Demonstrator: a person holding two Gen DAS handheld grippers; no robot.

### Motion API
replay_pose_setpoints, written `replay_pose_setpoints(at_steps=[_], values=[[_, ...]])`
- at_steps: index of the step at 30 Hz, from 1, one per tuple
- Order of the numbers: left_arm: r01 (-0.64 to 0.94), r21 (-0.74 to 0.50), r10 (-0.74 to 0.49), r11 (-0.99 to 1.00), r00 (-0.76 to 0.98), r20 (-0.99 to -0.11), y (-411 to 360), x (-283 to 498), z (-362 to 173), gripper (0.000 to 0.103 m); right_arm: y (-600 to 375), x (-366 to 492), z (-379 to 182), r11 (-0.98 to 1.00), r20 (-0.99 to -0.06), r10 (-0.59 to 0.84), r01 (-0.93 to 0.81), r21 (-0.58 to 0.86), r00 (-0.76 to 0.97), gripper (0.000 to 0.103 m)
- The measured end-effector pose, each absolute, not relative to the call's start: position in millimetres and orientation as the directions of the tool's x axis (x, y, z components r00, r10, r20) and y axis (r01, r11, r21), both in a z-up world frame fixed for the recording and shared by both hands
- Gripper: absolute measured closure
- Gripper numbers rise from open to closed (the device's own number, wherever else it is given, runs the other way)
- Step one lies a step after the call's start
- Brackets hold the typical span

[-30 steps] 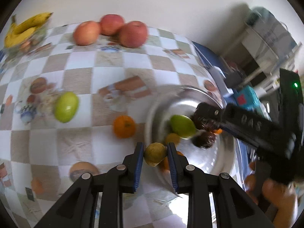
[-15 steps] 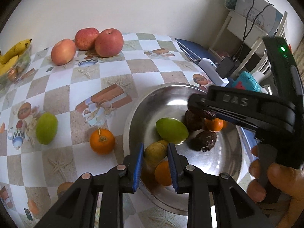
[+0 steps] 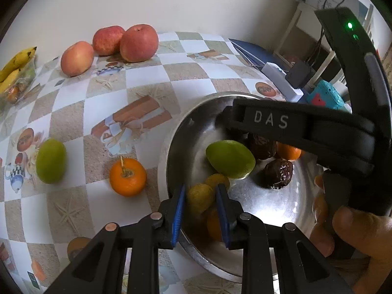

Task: Organize fruits
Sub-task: 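Release the date with the right tool while the left tool drops the yellow fruit into the bowl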

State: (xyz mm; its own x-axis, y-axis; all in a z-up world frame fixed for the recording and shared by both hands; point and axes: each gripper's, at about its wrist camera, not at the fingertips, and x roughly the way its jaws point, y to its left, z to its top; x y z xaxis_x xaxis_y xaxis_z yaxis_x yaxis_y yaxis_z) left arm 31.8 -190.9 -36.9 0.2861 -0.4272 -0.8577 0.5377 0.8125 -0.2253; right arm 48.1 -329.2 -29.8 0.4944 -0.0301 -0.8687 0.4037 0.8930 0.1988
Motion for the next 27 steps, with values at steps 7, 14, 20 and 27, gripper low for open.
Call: replay_pose_setpoints(at_steps=[7,14,20,27], values=[[0.531,-0.244,-0.431,0.811,0.261,-0.864,-190.7,33.0,-36.6,0.074,-330.4,46.9,-28.9,0.889,-0.879,-0.034,0.417,0.191,0.476,0.048],[0.519,-0.303,-0.478,0.799,0.244,-0.844,-186.0,34.9,-26.6,0.054,-330.3,43.1,-24.7,0.880,-0.890,-0.038,0.438,0.186,0.454,0.047],[0.494,-0.322,-0.488,0.808,0.254,-0.835,-178.9,40.1,-18.0,0.036,-328.6,42.7,-21.3,0.881,-0.889,-0.036,0.434,0.188,0.457,0.028],[0.398,-0.297,-0.428,0.868,0.294,-0.855,-152.9,59.0,-20.1,0.019,-330.2,40.8,-22.1,0.875,-0.887,-0.043,0.446,0.189,0.460,0.011]])
